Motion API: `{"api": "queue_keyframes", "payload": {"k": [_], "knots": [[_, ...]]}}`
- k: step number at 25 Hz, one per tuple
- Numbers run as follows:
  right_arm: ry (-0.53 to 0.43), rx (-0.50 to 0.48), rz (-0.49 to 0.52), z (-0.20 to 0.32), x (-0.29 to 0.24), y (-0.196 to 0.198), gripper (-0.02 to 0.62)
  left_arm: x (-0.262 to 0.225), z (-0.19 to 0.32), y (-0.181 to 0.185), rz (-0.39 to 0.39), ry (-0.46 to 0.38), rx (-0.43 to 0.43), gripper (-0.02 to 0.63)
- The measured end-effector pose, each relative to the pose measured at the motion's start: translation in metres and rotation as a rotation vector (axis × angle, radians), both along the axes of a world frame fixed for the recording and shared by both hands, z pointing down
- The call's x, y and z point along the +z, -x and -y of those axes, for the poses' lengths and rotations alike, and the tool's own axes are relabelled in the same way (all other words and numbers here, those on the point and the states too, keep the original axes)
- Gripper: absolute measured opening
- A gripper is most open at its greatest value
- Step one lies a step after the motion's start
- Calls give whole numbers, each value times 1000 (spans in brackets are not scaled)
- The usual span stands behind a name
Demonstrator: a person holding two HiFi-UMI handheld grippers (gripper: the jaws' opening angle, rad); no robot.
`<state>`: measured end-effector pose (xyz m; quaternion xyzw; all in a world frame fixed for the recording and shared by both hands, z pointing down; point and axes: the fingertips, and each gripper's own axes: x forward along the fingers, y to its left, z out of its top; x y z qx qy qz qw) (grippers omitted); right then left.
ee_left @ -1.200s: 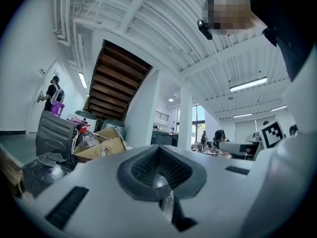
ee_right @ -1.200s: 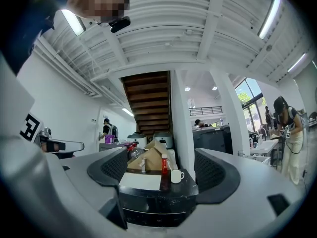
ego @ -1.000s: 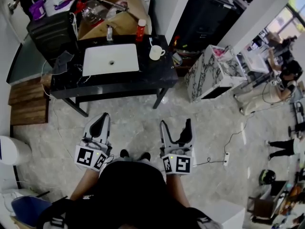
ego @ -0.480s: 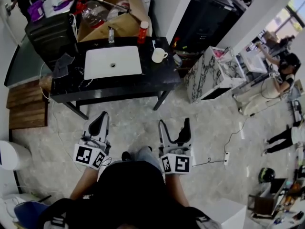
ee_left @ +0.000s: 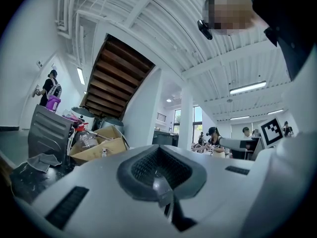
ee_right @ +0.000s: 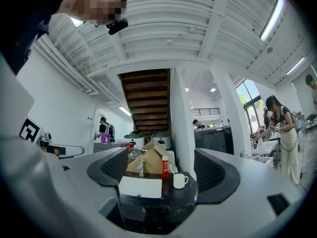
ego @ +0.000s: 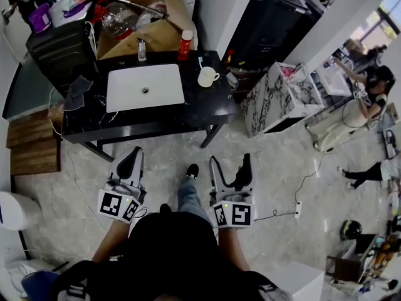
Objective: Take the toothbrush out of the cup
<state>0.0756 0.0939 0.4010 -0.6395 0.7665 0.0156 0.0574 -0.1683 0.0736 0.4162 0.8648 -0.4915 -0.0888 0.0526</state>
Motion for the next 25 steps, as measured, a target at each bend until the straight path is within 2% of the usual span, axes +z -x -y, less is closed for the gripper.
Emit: {"api": "queue_keyframes", "payload": {"k": [12, 25], "knots": [[-21, -22, 11, 110, -6, -37, 410, 1, 101, -37, 10, -5, -21, 5], [-16, -121, 34, 251, -14, -96, 410, -24, 227, -106, 29, -17, -101, 4]]}}
